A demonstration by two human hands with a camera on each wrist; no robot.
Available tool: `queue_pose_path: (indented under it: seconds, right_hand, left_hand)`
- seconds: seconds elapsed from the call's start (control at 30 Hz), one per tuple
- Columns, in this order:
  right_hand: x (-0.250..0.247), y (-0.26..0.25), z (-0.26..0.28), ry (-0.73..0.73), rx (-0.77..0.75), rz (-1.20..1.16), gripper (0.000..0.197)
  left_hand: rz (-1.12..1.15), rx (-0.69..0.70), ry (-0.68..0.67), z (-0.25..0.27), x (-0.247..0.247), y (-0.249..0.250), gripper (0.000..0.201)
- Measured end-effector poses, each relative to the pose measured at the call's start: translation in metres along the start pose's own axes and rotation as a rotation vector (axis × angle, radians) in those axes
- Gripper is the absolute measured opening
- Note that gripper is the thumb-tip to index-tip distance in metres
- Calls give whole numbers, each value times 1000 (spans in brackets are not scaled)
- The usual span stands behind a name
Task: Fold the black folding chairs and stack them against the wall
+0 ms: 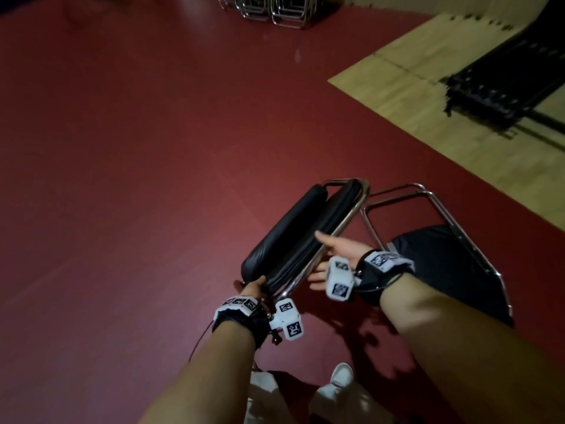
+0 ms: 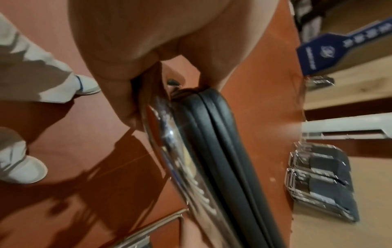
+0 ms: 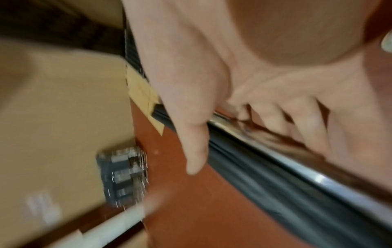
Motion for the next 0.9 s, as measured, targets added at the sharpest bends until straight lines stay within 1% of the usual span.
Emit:
queue_pose_path:
  seconds: [0.07,0.1,0.13,0.2,0.23,0.27,0.33,0.37,0.4,0.47,0.5,0.53,0.6,0.63,0.67,0.7,0.73,0.8,0.83,0.87,0.9]
  right_hand:
    - [5,7,4,-2,25,49,66]
    - [5,8,3,26,14,74,66]
    - [4,6,0,43,13,99,76]
    - [-6,1,-12,65,-4,162,115]
    - [-15,2,-24,101,18,196,129]
    - [-20,4,-34,98,38,207,124]
    - [-26,5,-40,169,0,198,80]
    - [-28,4,-40,215,-36,216,68]
    - [-28,3,-38,233,-69,242,66]
    - [-34,-2,-39,275,-90,290,70]
    - [-40,-5,-44,280,-95,314,69]
    - [-44,-10,-44,287,-96,340,68]
    - [-52,-22,-41,342,-98,378,68]
    - [-55,-30,-37,357,-105,393,69]
    - [-58,-37,-35,357,-109,405,68]
    - [-59,-46,-29,367,-117,414,63]
    - [-61,-54,-25,373,-126,422,57]
    - [-66,-73,-17,396,-138,461,52]
    - [-70,-81,-15,423,-142,493,54]
    - [-75,-90,-17,450,-146,524,58]
    - [-77,-98,-16,477,-144,557,63]
  left_hand:
    - [-57,-21,-29,7,11,-4,31]
    - [-57,-26,-38,10,15,-7,33]
    - [-37,-33,-51,9,18,-8,35]
    - [-67,-45,-93,15,28,-9,33]
    - [-54,-33,-75,17,29,-11,32]
    - [-72,-39,-75,16,32,-13,32]
    - [-101,-70,-98,20,39,-17,30]
    - [-124,-69,-99,21,41,-19,29]
    - [-136,-69,-102,19,44,-20,27]
    - [-152,-72,-90,14,49,-19,24]
    - [-173,-85,-90,-1,50,-24,26]
    - [-160,-125,-116,-33,47,-30,37]
    - [-178,-179,-168,-62,50,-28,76]
    - [-151,-191,-191,-77,52,-24,76]
    - [-146,-179,-179,-70,55,-14,60]
    - [-136,-151,-163,-43,60,0,44]
    - [-121,-122,-151,-16,65,17,42]
    - [-146,-112,-126,5,70,46,42]
    - [-162,-109,-114,7,70,58,51]
    - [-187,-123,-136,8,72,70,65]
    - [-223,-109,-147,16,76,86,71]
Point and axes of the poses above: each hand's wrist, its own z-axis away from the middle knuckle, its own x-axis out of the palm, y = z × x, the point moved 3 cm from there along -z, towards the middle knuckle, and after that the axes turned 5 degrees about -y, right-handed, at the moved point
